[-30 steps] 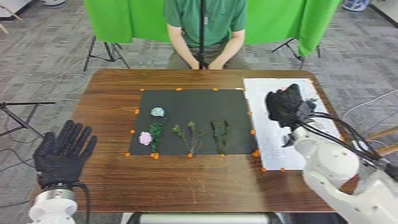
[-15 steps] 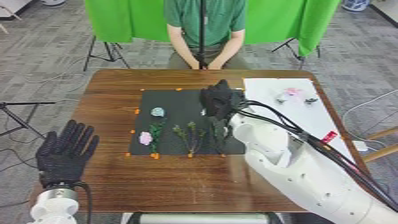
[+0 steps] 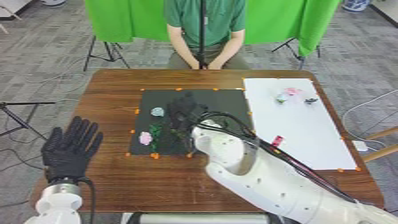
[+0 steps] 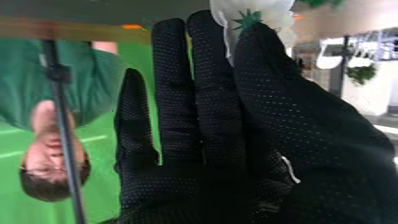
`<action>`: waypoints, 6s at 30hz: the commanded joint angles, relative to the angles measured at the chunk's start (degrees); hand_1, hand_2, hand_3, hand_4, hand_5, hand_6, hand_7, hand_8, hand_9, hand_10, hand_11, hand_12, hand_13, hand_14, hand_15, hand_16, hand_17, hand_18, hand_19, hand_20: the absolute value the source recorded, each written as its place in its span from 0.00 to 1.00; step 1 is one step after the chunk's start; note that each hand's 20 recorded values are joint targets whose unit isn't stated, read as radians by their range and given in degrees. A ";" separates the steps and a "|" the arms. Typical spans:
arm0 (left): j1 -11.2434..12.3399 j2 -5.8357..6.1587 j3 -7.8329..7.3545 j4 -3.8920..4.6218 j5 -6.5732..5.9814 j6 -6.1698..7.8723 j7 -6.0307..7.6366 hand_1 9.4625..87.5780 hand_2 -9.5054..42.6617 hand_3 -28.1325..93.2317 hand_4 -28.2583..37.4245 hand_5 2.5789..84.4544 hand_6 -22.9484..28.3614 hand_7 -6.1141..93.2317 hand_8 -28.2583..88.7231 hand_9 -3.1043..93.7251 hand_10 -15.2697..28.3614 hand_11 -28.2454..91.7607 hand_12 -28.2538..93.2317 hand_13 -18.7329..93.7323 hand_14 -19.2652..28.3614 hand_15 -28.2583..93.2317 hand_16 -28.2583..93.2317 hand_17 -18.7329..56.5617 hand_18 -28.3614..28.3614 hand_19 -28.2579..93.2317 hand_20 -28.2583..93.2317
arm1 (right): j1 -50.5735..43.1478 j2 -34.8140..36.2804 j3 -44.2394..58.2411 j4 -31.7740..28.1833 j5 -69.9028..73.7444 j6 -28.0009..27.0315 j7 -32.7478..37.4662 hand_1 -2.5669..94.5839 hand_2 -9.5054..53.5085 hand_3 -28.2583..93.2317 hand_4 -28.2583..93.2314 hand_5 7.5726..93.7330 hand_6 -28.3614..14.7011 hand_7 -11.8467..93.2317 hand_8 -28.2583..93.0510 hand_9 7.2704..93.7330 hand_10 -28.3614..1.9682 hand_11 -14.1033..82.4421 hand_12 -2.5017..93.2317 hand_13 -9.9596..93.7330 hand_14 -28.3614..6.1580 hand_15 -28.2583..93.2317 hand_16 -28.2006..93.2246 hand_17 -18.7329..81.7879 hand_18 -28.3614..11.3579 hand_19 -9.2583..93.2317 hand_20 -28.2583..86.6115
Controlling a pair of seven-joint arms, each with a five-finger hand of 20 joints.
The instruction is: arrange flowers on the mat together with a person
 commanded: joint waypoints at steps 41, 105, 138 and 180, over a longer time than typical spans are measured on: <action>2.25 -1.99 -1.35 0.12 -2.61 0.08 -0.45 0.24 0.43 0.87 0.00 0.59 0.62 0.22 0.15 0.49 0.66 0.42 0.30 0.46 0.73 0.50 0.17 0.16 0.78 0.56 0.32 | -9.33 6.42 14.63 -10.46 10.51 0.55 -2.98 0.45 0.04 0.92 0.00 0.60 0.63 0.34 0.10 0.63 0.48 0.33 0.19 0.60 0.47 0.44 0.39 0.29 0.22 0.52 0.31; 4.41 -2.67 -4.26 -2.00 -1.26 0.02 1.29 0.24 0.42 0.87 0.00 0.57 0.61 0.22 0.15 0.49 0.66 0.42 0.30 0.46 0.73 0.50 0.17 0.16 0.78 0.56 0.33 | -56.79 8.25 72.75 -30.59 87.50 4.65 -10.60 0.33 0.17 0.88 0.02 0.47 0.57 0.28 0.13 0.45 0.48 0.23 0.19 0.47 0.35 0.33 0.43 0.27 0.23 0.44 0.35; 4.30 -2.16 -4.51 -1.76 -1.94 -0.29 1.43 0.24 0.43 0.87 0.00 0.58 0.61 0.23 0.15 0.49 0.66 0.42 0.30 0.46 0.73 0.50 0.17 0.16 0.78 0.56 0.32 | -56.70 8.09 72.11 -30.56 87.80 3.82 -9.53 0.33 0.16 0.88 0.02 0.47 0.58 0.28 0.13 0.45 0.49 0.23 0.18 0.48 0.35 0.33 0.43 0.27 0.23 0.44 0.35; 4.06 -2.77 -3.61 -1.88 -2.00 -0.01 1.60 0.24 0.43 0.87 0.00 0.58 0.61 0.23 0.15 0.49 0.66 0.42 0.30 0.46 0.73 0.49 0.17 0.16 0.78 0.56 0.32 | -19.66 21.51 47.16 -3.94 11.04 6.75 3.90 0.35 0.09 0.91 0.01 0.30 0.51 0.26 0.14 0.27 0.44 0.21 0.17 0.29 0.29 0.24 0.43 0.19 0.27 0.46 0.31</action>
